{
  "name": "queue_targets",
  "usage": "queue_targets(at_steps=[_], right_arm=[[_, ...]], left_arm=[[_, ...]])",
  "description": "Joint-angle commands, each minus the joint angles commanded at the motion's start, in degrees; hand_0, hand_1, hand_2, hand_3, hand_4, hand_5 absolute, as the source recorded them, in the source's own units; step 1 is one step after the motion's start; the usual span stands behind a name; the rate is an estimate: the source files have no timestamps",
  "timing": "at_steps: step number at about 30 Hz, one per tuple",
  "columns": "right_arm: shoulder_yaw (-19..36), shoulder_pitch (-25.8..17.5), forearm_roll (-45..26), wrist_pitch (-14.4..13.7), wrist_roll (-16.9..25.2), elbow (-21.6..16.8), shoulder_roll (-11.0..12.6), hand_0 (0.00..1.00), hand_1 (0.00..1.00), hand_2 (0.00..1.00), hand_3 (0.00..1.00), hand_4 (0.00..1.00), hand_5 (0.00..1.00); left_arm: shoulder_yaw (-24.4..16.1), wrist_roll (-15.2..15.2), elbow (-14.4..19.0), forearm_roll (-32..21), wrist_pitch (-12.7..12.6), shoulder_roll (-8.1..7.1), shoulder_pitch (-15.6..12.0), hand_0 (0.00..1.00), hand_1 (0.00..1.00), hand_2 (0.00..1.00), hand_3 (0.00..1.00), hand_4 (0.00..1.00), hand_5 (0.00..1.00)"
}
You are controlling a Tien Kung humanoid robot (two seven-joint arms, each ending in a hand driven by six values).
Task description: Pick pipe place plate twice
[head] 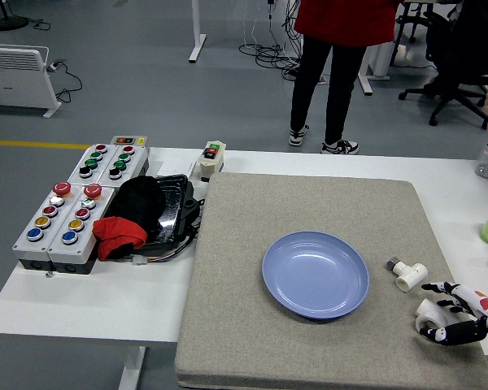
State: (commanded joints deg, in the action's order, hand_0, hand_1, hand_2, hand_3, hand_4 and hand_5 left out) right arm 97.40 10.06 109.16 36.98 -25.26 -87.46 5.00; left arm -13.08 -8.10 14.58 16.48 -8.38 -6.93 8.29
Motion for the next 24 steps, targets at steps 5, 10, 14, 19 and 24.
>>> queue_targets(at_steps=[5,10,14,19,24], right_arm=[[-0.9,0.4,1.16,0.0,-0.27,1.17,-0.29,0.779,0.797,0.889,0.864,0.79,0.344],[-1.6,0.85,2.59,0.0,0.24,2.11,-0.62,0.633,0.707,0.811,0.847,0.78,0.333],[-1.79,0.94,3.05,0.0,0.03,2.52,-0.67,0.633,0.707,0.811,0.847,0.78,0.333],[-1.75,0.9,3.0,0.0,-0.19,2.79,-0.67,0.492,0.606,0.724,0.811,0.752,0.311],[-1.76,0.91,3.35,0.0,0.51,2.77,-0.7,0.384,0.52,0.678,0.791,0.705,0.259]], left_arm=[[0.04,0.02,0.0,-0.06,0.01,-0.01,0.03,0.625,0.585,0.514,0.577,0.208,0.998],[0.03,-0.02,0.0,-0.02,0.03,0.0,0.04,0.625,0.585,0.514,0.576,0.208,0.998],[0.05,-0.01,0.0,-0.04,0.05,-0.02,0.03,0.625,0.585,0.514,0.576,0.208,0.998],[0.06,0.0,0.0,-0.06,0.06,-0.03,0.0,0.625,0.584,0.514,0.575,0.208,0.998],[0.09,0.01,0.0,-0.1,0.05,-0.01,0.01,0.625,0.584,0.514,0.575,0.208,0.998]])
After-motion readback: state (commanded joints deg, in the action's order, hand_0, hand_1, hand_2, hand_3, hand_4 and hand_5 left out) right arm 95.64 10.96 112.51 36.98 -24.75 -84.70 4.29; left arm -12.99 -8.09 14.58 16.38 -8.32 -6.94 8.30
